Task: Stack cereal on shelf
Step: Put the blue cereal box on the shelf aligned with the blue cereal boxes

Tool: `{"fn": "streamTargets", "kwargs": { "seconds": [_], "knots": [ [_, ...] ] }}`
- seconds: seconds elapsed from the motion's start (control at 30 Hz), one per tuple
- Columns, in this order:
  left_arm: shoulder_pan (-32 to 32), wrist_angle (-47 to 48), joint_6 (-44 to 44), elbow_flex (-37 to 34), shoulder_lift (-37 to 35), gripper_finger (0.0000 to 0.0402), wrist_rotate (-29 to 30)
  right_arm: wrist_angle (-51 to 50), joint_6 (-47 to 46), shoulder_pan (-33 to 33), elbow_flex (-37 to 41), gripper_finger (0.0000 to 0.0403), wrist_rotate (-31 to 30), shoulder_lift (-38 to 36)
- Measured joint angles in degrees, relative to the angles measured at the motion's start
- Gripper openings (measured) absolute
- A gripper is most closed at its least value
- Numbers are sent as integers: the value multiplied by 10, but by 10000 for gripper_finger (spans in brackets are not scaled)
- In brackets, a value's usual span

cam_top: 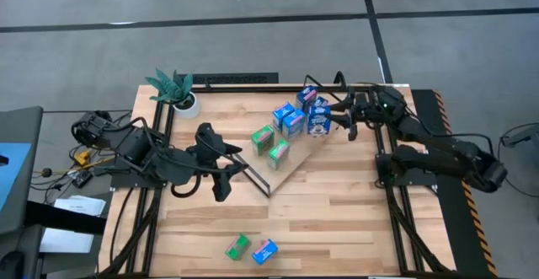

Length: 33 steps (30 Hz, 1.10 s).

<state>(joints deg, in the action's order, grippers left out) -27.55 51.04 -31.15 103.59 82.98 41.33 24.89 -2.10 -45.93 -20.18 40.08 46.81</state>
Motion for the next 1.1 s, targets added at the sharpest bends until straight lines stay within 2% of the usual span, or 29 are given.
{"fn": "streamTargets", "kwargs": {
  "seconds": [0.1,0.37,0.9,1.1],
  "knots": [
    [0,0,-6,0,0,215,1,53,-25,-18,41,164,23,-6],
    [0,0,-11,0,2,215,16,125,-25,-34,105,164,22,-13],
    [0,8,-30,-15,6,215,31,86,64,-41,112,164,19,25],
    [0,9,-26,-16,6,215,31,88,71,-41,112,164,18,31]
  ]
}}
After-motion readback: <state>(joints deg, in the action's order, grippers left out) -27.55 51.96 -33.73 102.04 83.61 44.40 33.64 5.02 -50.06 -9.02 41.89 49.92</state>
